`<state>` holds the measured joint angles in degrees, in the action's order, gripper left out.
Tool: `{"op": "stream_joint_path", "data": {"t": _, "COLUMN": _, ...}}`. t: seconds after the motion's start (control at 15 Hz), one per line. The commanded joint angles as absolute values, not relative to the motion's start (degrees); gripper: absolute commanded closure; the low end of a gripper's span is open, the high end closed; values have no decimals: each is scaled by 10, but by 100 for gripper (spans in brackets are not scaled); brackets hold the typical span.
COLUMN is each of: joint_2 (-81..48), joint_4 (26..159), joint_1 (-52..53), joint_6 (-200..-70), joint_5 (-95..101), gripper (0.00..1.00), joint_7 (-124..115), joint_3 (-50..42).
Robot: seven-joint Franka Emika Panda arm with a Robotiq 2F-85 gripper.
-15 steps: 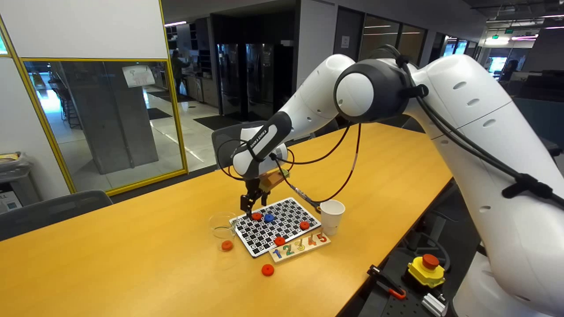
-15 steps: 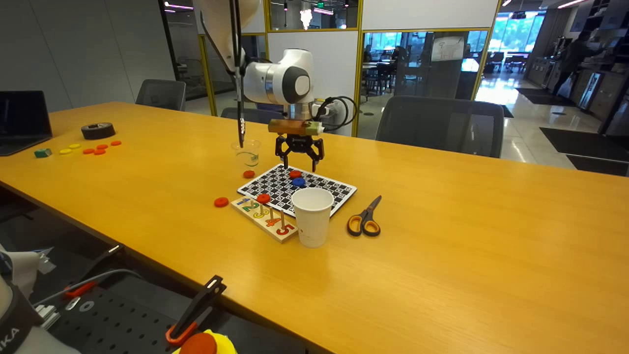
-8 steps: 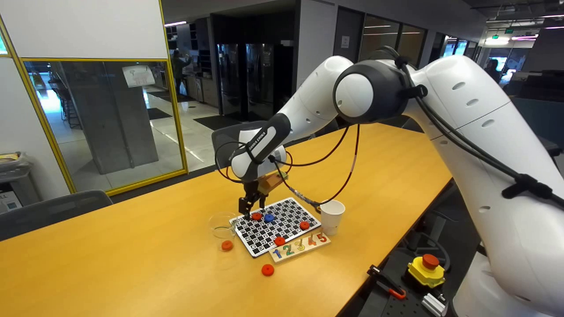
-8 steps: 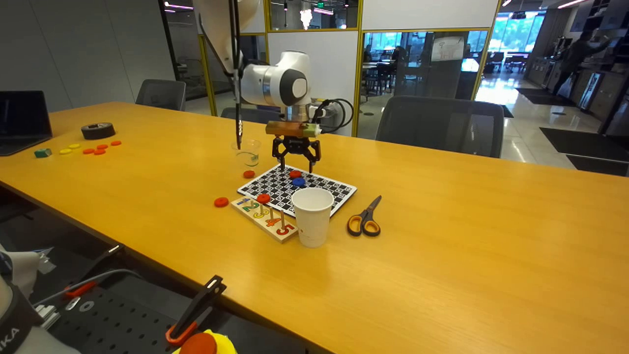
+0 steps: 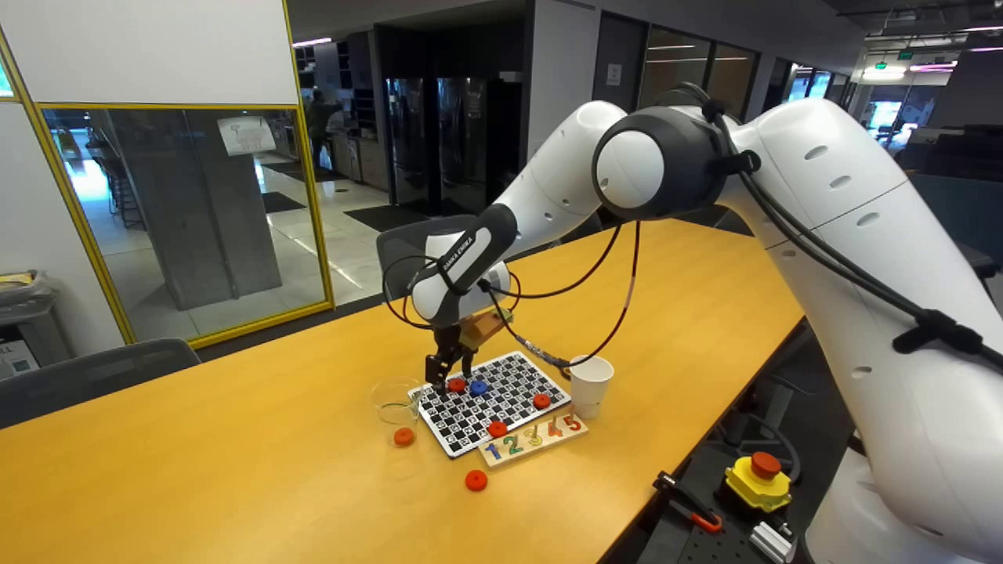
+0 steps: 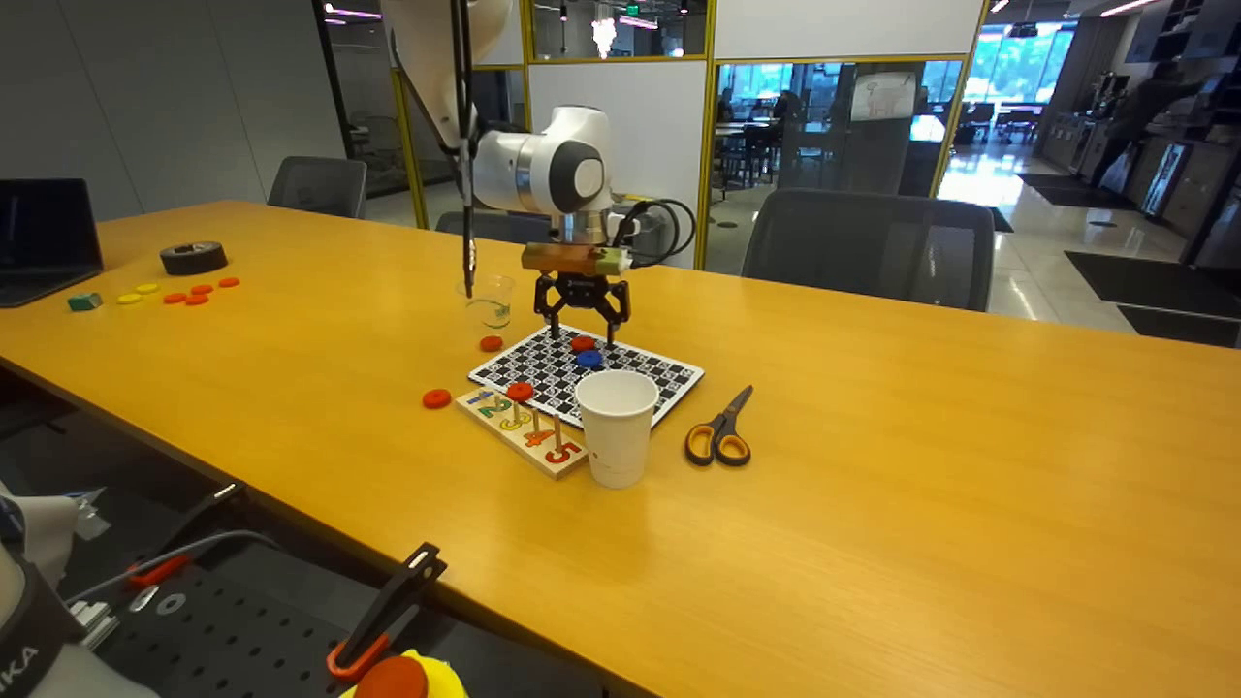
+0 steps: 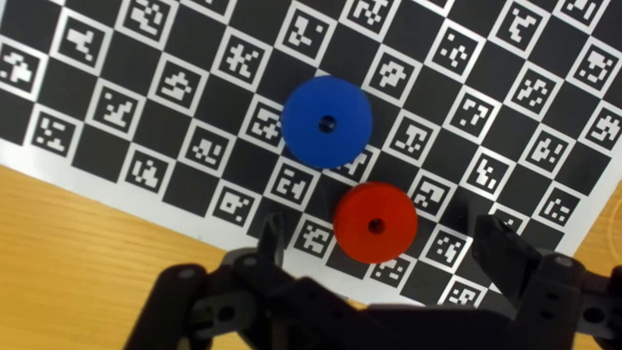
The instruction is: Pick up the orange and blue objects from the table and put them in the two cups
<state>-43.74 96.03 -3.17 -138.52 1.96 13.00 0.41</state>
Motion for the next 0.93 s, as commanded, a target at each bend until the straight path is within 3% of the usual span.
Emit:
{"op": "stream_joint_path", "data": {"t": 0.0, "joint_2": -429, "joint_4": 971, "joint_1": -36, "joint_6": -1390, "joint_5": 24, "gripper": 0, "joint_7": 132, "joint_3": 10}}
{"op": "stream_joint_path", "data": {"t": 0.07, "joint_2": -429, "joint_4": 972, "joint_1": -36, "joint_6": -1396, "joint_5": 25, "gripper": 0, "joint_7": 133, "joint_3": 10}}
{"op": "stream_joint_path", "data": {"t": 0.13, "joint_2": -429, "joint_4": 974, "joint_1": -36, "joint_6": -1398, "joint_5": 24, "gripper": 25, "joint_7": 131, "joint_3": 10}}
{"op": "stream_joint_path", "data": {"t": 0.27, "joint_2": -426, "joint_4": 977, "joint_1": -33, "joint_6": -1399, "joint_5": 26, "gripper": 32, "joint_7": 125, "joint_3": 6}}
{"op": "stream_joint_path", "data": {"t": 0.67, "joint_2": -407, "joint_4": 989, "joint_1": -18, "joint_6": -1397, "joint_5": 36, "gripper": 80, "joint_7": 91, "joint_3": -11}}
{"op": "stream_joint_path", "data": {"t": 0.87, "joint_2": -387, "joint_4": 1006, "joint_1": 14, "joint_6": -1426, "joint_5": 57, "gripper": 80, "joint_7": 26, "joint_3": -35}}
